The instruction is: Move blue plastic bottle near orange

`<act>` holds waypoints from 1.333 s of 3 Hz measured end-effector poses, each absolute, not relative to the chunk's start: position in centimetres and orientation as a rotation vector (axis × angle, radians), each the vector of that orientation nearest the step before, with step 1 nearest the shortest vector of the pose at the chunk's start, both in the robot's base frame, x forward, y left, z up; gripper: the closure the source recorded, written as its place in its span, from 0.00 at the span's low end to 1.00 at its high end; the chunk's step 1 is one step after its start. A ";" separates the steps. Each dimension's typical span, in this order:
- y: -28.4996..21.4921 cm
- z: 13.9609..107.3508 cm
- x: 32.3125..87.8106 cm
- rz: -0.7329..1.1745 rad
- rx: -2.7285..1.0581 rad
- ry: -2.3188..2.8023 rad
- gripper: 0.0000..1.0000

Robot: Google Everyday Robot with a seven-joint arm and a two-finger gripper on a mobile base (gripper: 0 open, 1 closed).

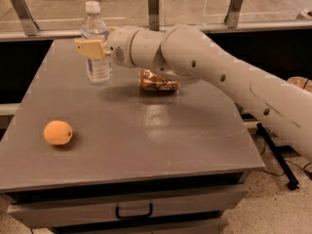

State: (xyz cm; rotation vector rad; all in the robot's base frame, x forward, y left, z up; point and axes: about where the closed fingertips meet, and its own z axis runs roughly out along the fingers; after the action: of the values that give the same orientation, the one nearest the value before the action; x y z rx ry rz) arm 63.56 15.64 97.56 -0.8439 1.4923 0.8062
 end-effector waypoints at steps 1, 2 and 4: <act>18.2 98.8 59.1 0.824 -0.938 1.381 1.00; 19.4 99.9 58.0 0.836 -0.956 1.348 1.00; 19.7 95.9 57.1 0.773 -1.140 1.345 1.00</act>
Offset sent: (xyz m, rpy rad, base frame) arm -0.0371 0.0212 0.0100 0.0034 -0.0762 0.0724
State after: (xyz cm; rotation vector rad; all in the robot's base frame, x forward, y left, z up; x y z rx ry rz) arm 57.10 19.69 95.89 -1.1402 1.3451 0.7726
